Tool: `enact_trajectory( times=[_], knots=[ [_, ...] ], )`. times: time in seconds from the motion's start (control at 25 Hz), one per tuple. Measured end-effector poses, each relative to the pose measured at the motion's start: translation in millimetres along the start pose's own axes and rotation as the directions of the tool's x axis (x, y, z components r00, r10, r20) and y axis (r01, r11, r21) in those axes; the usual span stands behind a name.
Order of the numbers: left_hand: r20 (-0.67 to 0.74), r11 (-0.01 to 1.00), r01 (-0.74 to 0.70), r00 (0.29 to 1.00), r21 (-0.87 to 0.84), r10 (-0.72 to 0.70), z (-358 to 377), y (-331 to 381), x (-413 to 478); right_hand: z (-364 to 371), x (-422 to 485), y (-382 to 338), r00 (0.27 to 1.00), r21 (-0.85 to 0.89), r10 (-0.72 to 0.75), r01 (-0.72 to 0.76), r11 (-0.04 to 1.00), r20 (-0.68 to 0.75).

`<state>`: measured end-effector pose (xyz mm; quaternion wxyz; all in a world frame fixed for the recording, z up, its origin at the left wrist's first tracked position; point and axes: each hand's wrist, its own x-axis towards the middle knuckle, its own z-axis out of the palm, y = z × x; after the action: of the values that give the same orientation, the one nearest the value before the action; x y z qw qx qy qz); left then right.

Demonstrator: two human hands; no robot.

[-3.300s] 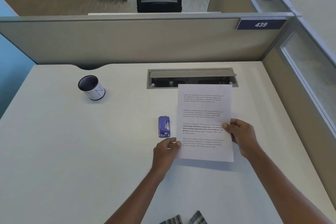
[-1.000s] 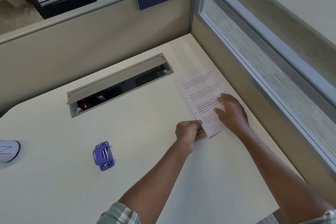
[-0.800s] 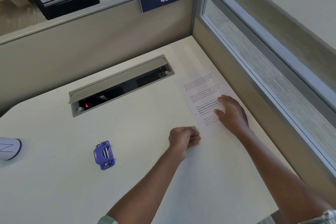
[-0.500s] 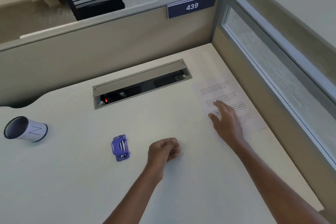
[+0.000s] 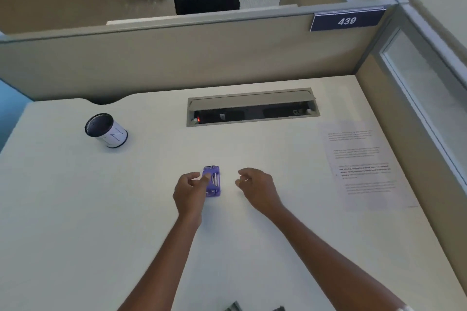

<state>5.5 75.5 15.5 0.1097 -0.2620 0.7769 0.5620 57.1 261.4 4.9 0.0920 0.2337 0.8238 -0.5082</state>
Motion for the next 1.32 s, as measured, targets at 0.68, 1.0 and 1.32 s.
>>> enact_trajectory(
  times=[0.68, 1.0, 1.32],
  knots=[
    [0.159, 0.986, 0.167, 0.973, 0.012, -0.167, -10.0, -9.0, 27.6, 68.0, 15.4, -53.5, 0.976, -0.032, 0.215, -0.214, 0.976, 0.022],
    [0.172, 0.99, 0.135, 0.975, 0.05, -0.142, -11.4, -8.6, 27.0, 71.3, 18.1, -46.2, 0.973, -0.083, 0.232, -0.232, 0.969, -0.015],
    [0.173, 0.992, 0.123, 0.978, -0.021, -0.117, -32.1, 1.9, 30.9, 73.8, 21.0, -58.9, 0.985, 0.038, 0.168, -0.169, 0.985, 0.05]
  ],
)
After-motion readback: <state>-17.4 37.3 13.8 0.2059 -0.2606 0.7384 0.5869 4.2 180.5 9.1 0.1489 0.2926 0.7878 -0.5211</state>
